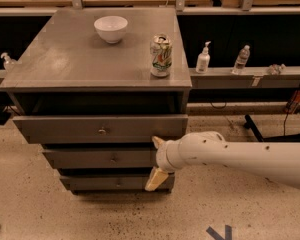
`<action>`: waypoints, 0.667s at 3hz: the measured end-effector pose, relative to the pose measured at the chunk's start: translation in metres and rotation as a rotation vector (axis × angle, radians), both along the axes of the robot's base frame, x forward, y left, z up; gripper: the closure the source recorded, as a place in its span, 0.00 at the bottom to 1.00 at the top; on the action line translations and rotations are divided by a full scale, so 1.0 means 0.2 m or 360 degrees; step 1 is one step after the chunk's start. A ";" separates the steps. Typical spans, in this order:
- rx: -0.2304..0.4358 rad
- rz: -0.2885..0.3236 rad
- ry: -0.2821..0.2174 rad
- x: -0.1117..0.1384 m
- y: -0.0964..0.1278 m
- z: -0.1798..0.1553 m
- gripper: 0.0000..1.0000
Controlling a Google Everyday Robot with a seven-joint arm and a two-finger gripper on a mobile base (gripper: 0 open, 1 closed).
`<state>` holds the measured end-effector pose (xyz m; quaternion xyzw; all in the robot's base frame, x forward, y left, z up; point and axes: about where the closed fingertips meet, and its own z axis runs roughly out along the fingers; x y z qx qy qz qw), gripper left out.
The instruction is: Open middle drawer
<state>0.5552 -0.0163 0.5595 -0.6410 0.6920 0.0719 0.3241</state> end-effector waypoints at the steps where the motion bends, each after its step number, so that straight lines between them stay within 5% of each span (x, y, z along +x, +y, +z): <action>1: 0.0001 0.0170 0.0280 -0.08 0.02 -0.30 0.00; 2: -0.0029 0.0222 0.0384 -0.13 0.06 -0.48 0.00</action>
Offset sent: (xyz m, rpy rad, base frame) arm -0.0314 0.0142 -0.1201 -0.0175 0.2894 0.1513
